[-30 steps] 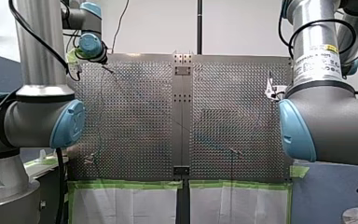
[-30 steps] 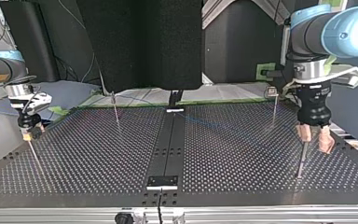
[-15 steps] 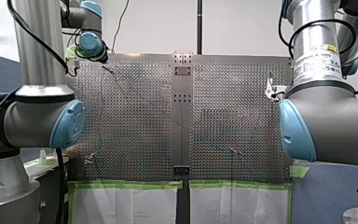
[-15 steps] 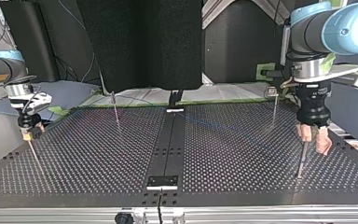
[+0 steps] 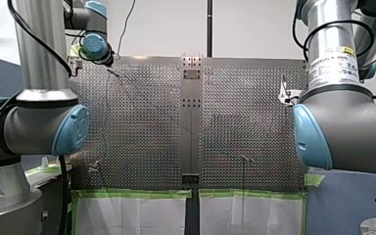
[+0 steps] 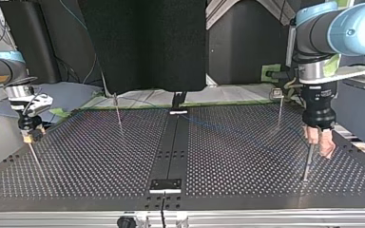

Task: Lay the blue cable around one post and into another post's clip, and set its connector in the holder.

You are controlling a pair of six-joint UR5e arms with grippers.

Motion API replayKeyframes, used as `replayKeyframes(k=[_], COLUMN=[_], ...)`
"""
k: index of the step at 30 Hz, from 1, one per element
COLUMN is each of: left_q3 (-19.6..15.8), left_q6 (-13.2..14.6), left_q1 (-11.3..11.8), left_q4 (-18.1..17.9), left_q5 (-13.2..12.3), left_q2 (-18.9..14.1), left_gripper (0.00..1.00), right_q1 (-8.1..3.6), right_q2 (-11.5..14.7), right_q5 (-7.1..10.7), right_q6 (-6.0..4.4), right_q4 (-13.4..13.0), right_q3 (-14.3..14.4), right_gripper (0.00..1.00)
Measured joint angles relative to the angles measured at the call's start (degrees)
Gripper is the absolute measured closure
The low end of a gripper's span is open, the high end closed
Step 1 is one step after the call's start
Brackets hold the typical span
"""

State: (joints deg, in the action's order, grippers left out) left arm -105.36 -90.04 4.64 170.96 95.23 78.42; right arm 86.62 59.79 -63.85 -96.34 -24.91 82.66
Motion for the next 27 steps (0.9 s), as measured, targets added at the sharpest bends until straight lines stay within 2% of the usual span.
replayKeyframes(k=[27], left_q3=[-0.2], left_q6=[-0.3], left_q1=[-0.5], left_q4=[0.1], left_q5=[0.6], left_q2=[0.0], left_gripper=[0.0], right_q1=[0.09], right_q2=[0.0], right_q5=[0.12], right_q6=[0.23], right_q4=[0.1], right_q3=[0.0], right_gripper=[0.0])
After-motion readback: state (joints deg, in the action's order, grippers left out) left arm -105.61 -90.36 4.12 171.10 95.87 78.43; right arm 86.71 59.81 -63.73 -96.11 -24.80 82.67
